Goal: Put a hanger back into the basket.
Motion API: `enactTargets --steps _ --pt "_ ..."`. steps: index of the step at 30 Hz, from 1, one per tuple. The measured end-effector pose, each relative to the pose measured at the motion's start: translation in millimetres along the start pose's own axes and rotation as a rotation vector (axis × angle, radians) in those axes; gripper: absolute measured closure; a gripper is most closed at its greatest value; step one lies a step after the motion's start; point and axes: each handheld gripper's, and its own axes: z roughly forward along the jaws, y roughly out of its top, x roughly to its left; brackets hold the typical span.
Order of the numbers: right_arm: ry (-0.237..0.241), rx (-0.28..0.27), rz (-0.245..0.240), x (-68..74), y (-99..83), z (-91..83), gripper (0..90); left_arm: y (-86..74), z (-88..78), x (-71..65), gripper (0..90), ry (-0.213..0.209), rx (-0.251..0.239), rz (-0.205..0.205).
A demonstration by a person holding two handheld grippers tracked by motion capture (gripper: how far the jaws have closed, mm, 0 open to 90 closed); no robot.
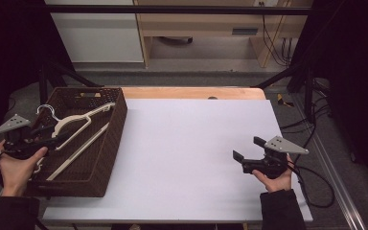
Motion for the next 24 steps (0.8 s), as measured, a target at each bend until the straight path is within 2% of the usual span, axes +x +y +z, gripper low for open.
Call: enactTargets --steps 4,8,12,16,20,24 --pt "0.006 -0.006 0.000 -0.6 0.3 -1.6 5.7 1.2 -0.6 -25.2 20.9 -0.055 -0.071 0.019" --pt "0.009 -0.015 -0.001 -1.2 0.9 -3.5 5.2 1.5 2.3 -51.1 14.7 -0.125 -0.105 0.039" --pt "0.012 -0.026 -0.007 -1.8 1.5 -5.4 4.5 -0.6 8.7 -70.9 9.5 -0.144 -0.106 0.059" --pt "0.019 -0.044 -0.002 -3.0 2.8 -9.4 3.9 -7.2 17.5 -89.1 8.0 -0.182 -0.115 0.075" --pt "0.026 -0.061 -0.001 -4.2 4.1 -13.3 2.4 -13.2 25.0 -99.7 6.9 -0.196 -0.091 0.083" --pt "0.023 -0.065 0.000 -4.6 4.8 -15.3 1.7 -18.0 27.3 -107.2 6.4 -0.206 -0.098 0.084"
